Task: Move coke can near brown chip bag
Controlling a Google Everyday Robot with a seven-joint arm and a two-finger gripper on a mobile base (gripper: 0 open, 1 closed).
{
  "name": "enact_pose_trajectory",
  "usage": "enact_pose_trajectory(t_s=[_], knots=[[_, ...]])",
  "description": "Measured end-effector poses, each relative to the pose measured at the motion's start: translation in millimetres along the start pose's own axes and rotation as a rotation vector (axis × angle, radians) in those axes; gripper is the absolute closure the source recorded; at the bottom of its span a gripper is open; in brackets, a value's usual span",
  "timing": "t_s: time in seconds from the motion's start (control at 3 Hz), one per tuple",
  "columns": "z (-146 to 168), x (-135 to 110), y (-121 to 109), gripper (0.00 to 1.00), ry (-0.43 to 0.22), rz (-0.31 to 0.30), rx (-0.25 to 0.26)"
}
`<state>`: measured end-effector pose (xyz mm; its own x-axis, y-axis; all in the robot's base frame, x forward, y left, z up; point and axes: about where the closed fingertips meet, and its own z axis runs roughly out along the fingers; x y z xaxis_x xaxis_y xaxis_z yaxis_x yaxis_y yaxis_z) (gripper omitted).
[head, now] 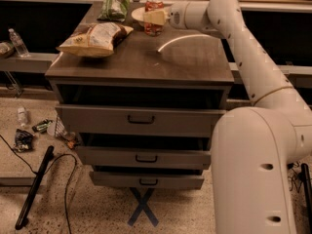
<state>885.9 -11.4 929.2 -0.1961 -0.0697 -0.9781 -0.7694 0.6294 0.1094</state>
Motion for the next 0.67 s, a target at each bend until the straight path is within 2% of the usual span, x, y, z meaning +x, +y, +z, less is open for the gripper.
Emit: enact_pose_trajectory(t_s=[0.67], knots=[[34.5, 30.1, 60.0, 1.00, -0.009, 0.008, -0.066]])
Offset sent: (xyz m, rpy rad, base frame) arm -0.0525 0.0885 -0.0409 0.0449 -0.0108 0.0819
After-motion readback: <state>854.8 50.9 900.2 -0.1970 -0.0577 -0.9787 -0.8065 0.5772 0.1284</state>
